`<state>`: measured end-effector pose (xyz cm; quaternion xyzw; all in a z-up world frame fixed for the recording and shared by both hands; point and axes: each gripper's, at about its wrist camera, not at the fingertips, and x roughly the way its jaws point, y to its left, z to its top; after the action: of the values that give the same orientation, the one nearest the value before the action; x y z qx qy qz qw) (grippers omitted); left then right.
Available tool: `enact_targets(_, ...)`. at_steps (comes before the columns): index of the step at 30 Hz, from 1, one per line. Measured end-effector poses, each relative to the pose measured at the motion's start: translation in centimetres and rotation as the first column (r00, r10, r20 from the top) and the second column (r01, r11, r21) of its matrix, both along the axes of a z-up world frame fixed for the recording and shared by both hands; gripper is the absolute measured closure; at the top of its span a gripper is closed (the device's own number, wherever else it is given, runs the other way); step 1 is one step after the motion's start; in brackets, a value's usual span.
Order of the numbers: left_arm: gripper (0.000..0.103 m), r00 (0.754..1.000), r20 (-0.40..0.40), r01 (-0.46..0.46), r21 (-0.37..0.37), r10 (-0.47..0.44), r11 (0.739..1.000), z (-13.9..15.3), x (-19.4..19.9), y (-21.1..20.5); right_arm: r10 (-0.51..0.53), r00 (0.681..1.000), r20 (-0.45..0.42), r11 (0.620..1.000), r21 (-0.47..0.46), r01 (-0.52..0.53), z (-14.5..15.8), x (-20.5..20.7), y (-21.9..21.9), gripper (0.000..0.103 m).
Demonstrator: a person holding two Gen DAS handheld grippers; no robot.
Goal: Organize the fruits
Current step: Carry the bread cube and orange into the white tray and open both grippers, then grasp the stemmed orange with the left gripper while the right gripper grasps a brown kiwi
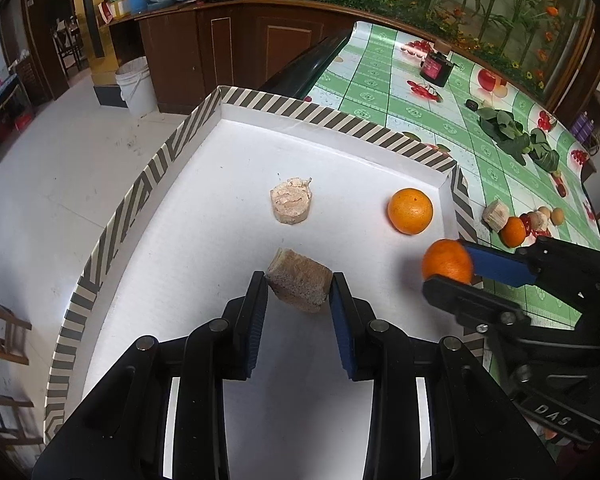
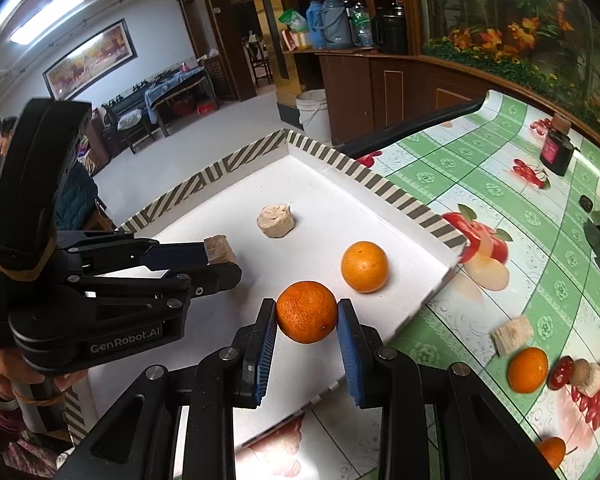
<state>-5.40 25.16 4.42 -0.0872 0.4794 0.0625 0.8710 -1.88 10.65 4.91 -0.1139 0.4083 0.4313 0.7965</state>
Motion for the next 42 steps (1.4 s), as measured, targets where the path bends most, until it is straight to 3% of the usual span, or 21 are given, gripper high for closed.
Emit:
enact_targets(23, 0.072, 0.999, -0.035, -0.009, -0.022, 0.008, 1.000, -1.2, 1.0, 0.2, 0.009, 1.000, 0.023, 0.995, -0.104, -0.007, -2.3, 0.7, 2.5, 0.073)
enact_targets(25, 0.067, 0.999, -0.032, -0.022, -0.047, 0.021, 0.999, -1.2, 0.9, 0.6, 0.018, 0.999, 0.028, 0.993, -0.117, -0.015, -2.3, 0.5, 2.6, 0.073)
enact_targets(27, 0.050, 0.999, -0.027, -0.041, -0.033, 0.040, 0.999, -1.0, 0.8, 0.9, 0.019, 0.999, 0.033, 0.993, -0.120, -0.015, -2.2, 0.3, 2.6, 0.073)
enact_targets(29, 0.043, 0.999, -0.021, -0.045, -0.047, 0.044, 0.998, -0.9, 0.7, 1.2, 0.015, 1.000, 0.025, 0.993, -0.113, -0.012, -2.1, 0.4, 2.4, 0.073)
enact_targets(42, 0.043, 0.999, 0.038, -0.017, -0.004, 0.017, 1.000, 1.1, -1.1, -0.8, -0.039, 0.999, 0.015, 0.999, 0.034, 0.039, 1.4, -1.1, -1.9, 0.073)
